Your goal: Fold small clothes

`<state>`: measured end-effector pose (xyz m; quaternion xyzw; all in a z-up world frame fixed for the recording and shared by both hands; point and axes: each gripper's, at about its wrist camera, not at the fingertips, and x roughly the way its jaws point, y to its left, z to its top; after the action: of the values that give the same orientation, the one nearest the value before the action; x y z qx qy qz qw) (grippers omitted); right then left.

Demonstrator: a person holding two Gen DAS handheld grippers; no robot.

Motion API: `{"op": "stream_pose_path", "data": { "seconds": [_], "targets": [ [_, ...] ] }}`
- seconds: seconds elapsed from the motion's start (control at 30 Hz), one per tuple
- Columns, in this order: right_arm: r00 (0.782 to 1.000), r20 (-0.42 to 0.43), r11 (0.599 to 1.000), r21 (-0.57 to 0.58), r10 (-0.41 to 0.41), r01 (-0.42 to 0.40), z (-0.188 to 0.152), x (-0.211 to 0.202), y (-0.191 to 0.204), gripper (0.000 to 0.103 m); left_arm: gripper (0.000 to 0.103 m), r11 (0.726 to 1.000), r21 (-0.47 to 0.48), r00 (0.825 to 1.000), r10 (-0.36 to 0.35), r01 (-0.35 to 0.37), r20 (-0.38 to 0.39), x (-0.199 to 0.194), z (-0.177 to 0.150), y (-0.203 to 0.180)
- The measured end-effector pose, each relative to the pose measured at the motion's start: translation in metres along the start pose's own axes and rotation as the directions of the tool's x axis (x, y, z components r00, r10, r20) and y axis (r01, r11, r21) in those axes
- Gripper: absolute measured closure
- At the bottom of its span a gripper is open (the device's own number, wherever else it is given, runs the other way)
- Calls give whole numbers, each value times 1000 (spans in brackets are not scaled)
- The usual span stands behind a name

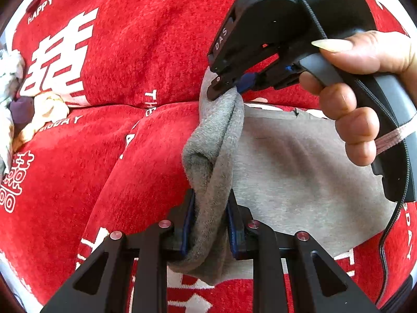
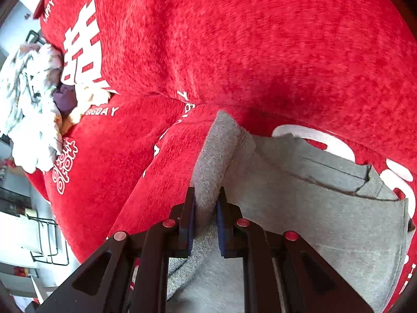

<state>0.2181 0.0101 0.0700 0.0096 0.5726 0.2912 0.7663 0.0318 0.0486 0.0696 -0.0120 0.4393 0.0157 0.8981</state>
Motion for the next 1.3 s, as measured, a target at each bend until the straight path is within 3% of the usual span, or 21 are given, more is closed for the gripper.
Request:
{"op": "stream_pose_path", "data": {
  "seconds": [0.5, 0.8, 1.07, 1.3],
  "targets": [
    [993, 88, 996, 16, 81, -83, -16, -44, -35, 88, 84, 999, 40, 1000, 13, -12, -21, -21, 7, -43],
    [983, 142, 993, 10, 119, -121, -30, -76, -67, 88, 88, 995, 98, 1000, -4, 6, -27, -27, 11, -92],
    [972, 187, 989, 3, 144, -147, -51, -102, -105, 88, 90, 974, 205, 995, 97, -96, 5, -23, 2, -150],
    [959, 225, 983, 25, 171, -181, -68, -120, -149, 88, 90, 948, 283, 989, 143, -145, 28, -20, -3, -198]
  ]
}}
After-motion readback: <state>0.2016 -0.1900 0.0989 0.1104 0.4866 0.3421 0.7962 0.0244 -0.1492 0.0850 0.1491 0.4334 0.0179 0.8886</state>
